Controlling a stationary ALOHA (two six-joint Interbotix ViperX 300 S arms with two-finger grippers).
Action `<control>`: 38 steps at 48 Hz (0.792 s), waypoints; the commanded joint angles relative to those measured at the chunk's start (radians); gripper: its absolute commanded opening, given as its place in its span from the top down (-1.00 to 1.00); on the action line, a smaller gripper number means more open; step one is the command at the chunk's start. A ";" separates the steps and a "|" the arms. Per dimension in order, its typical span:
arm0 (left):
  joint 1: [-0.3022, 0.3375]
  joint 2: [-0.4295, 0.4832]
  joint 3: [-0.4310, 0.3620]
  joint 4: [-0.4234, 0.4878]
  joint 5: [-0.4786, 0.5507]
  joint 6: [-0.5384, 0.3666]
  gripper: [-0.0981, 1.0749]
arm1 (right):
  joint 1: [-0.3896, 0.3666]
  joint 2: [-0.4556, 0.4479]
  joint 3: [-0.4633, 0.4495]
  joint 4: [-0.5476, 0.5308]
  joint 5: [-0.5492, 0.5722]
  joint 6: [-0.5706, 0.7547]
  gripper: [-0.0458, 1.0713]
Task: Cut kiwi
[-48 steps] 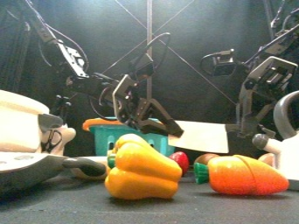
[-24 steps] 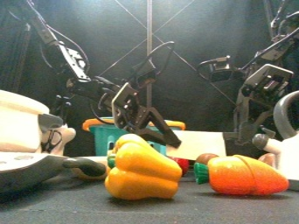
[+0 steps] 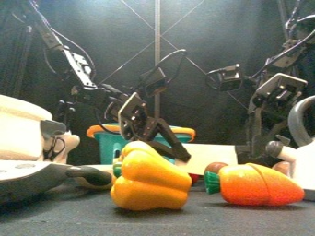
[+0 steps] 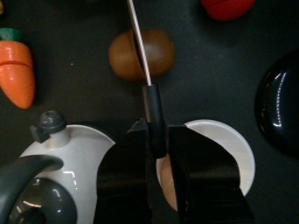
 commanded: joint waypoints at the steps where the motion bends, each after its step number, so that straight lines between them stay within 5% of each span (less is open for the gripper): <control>1: -0.008 -0.006 0.005 0.006 0.002 -0.002 0.19 | -0.015 0.000 -0.006 -0.003 -0.003 0.006 0.53; 13: -0.008 -0.008 0.006 0.005 0.002 0.000 0.19 | -0.015 0.021 -0.015 -0.003 -0.025 0.006 0.53; 27: -0.006 -0.115 0.018 0.012 0.002 0.000 0.14 | -0.006 -0.067 -0.052 -0.005 0.035 0.006 0.53; 29: -0.006 -0.121 0.023 0.011 0.002 0.000 0.08 | 0.003 -0.067 -0.054 -0.005 0.035 0.006 0.53; 30: -0.008 -0.121 0.021 0.011 0.000 -0.002 -0.18 | 0.011 -0.067 -0.054 -0.005 0.035 0.006 0.53; 38: -0.006 -0.138 0.021 0.011 -0.005 0.000 -0.76 | 0.011 -0.069 -0.051 -0.005 0.041 0.006 0.53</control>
